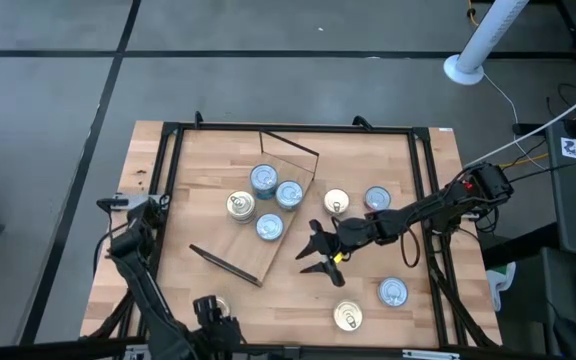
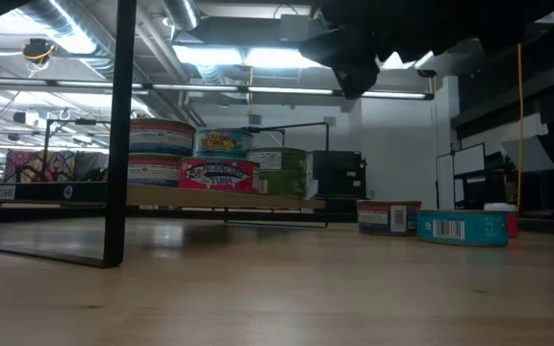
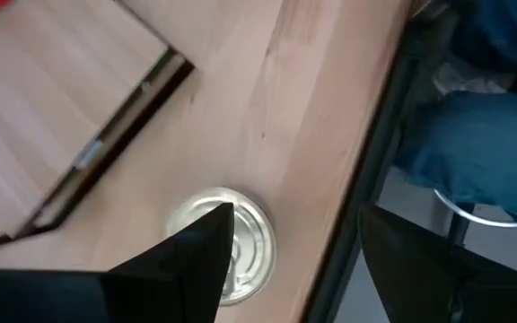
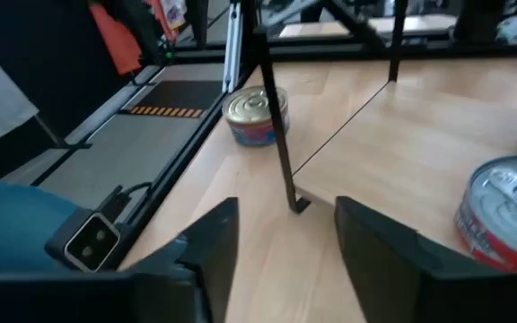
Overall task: Stack canned seafood by type on shelf
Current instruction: Stack the blue tuna can on top of the blue tuna can on the shelf
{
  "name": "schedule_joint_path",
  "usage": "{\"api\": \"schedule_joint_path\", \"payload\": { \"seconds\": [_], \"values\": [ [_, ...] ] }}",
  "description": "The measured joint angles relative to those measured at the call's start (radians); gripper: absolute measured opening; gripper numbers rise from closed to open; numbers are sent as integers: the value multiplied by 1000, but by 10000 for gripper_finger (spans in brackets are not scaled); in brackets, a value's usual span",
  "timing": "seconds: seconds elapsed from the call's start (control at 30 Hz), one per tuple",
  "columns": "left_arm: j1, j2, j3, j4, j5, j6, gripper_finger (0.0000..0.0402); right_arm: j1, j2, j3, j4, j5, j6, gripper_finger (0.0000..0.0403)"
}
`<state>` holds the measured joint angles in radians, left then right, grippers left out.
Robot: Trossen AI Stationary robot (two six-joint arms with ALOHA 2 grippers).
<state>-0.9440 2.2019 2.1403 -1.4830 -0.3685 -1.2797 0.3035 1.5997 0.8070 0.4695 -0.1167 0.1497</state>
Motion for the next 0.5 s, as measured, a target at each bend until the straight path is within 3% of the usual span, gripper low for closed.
{"api": "schedule_joint_path", "payload": {
  "seconds": [0.2, 0.5],
  "values": [
    [0, 69, 0, 0, 48, -116, 233, 4, 2, 0, 63, 4, -33, 238],
    [2, 156, 0, -3, 58, -248, 233, 74, 38, 0, 119, 39, -374, 241]
  ]
}}
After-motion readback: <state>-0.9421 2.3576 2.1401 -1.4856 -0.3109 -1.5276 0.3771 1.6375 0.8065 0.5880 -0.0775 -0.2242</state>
